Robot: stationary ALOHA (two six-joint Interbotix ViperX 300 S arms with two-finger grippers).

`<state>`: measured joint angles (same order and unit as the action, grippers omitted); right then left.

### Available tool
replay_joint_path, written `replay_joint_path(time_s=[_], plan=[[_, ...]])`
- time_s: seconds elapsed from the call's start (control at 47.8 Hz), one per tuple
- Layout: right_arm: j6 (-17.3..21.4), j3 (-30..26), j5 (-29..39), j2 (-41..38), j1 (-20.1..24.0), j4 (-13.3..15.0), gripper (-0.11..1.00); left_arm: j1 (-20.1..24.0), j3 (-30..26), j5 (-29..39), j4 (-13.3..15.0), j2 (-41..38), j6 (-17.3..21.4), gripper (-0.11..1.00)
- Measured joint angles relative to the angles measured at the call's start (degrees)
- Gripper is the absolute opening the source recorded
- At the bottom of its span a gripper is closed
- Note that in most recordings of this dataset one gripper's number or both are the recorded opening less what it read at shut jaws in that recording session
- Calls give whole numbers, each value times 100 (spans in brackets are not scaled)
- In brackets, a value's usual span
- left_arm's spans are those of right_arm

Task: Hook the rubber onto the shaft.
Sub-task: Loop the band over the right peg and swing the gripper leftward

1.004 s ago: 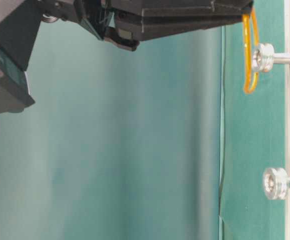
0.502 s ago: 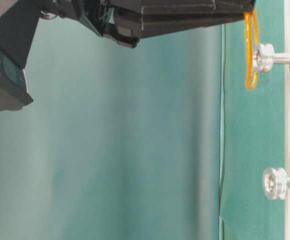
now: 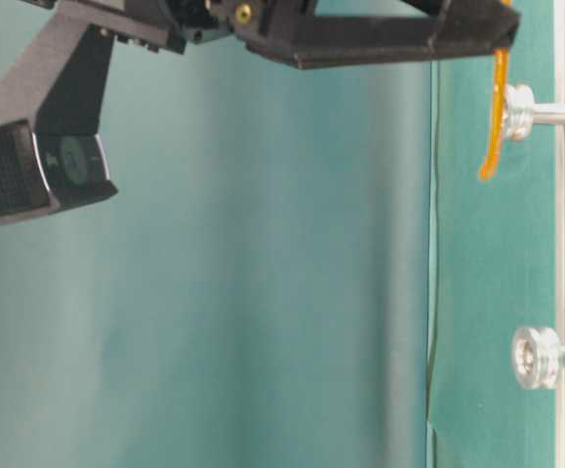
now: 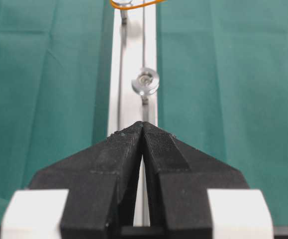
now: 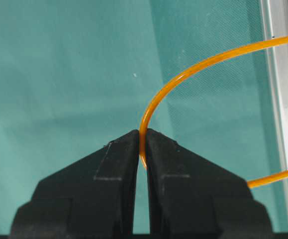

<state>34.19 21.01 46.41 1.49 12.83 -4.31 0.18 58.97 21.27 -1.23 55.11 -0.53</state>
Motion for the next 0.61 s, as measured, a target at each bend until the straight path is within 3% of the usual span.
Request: replay_joint_path(time_s=[0.251, 0.606], plan=[[589, 0, -457, -62, 0, 9, 7, 0, -9, 9, -9, 0, 0, 0], [949, 0, -905, -167, 0, 18, 7, 0, 0, 9, 0, 0, 0, 0]])
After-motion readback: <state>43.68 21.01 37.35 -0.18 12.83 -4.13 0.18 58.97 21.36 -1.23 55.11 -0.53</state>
